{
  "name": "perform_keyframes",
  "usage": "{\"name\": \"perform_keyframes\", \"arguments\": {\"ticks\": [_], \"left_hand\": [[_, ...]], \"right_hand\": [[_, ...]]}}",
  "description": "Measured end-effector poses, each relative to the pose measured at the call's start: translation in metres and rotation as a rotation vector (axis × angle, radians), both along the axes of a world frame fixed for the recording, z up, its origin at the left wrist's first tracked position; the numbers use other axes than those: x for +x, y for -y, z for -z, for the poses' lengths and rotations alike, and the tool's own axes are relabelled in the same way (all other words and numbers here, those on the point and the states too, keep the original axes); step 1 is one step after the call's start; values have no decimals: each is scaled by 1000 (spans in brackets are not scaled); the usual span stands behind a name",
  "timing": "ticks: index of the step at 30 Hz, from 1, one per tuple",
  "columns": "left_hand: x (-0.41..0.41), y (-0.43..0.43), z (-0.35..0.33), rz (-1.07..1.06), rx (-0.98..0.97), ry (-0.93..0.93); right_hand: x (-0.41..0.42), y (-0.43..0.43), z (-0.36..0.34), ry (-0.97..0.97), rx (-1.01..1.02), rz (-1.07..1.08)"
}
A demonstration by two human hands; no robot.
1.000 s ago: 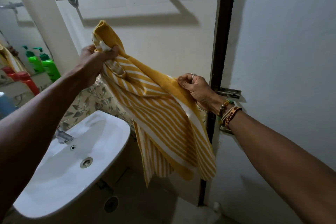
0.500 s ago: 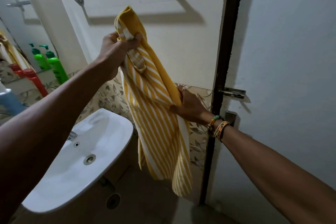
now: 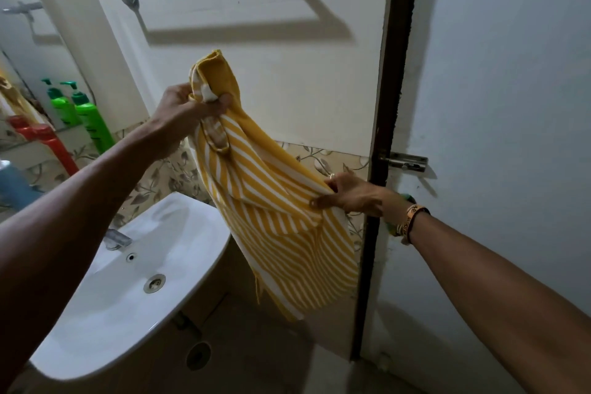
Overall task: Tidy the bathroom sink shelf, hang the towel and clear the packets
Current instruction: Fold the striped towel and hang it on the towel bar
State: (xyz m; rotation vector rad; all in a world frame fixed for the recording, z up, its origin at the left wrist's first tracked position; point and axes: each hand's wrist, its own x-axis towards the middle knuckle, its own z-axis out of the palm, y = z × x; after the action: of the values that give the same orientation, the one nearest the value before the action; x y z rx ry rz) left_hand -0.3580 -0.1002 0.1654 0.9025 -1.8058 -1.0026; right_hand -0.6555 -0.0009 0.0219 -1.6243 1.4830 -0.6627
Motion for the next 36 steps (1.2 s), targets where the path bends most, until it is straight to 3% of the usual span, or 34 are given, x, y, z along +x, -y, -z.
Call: {"name": "perform_keyframes", "arguments": {"ticks": [3,7,12,21,27,33,36], "left_hand": [[-3,-1,3,51,29,13],[-5,-2,3,121,98,28],[-3,-1,4,170,151,17],[-5,0,3,157,171,14],[-12,-4,5,187,159,48],[-19,-11,7,213,162,71],[-20,-13,6,238,167,103]], "right_hand": [[5,-2,8,-58,201,-90],[3,-10,12,206,372,-179],[6,-13,6,702,262,-241],[18,-7,-6,928,125,-116],[10,-13,-12,812,194,-196],[19,-7,-20,890,229,-206],[25,-8,-24,719,210,-222]]}}
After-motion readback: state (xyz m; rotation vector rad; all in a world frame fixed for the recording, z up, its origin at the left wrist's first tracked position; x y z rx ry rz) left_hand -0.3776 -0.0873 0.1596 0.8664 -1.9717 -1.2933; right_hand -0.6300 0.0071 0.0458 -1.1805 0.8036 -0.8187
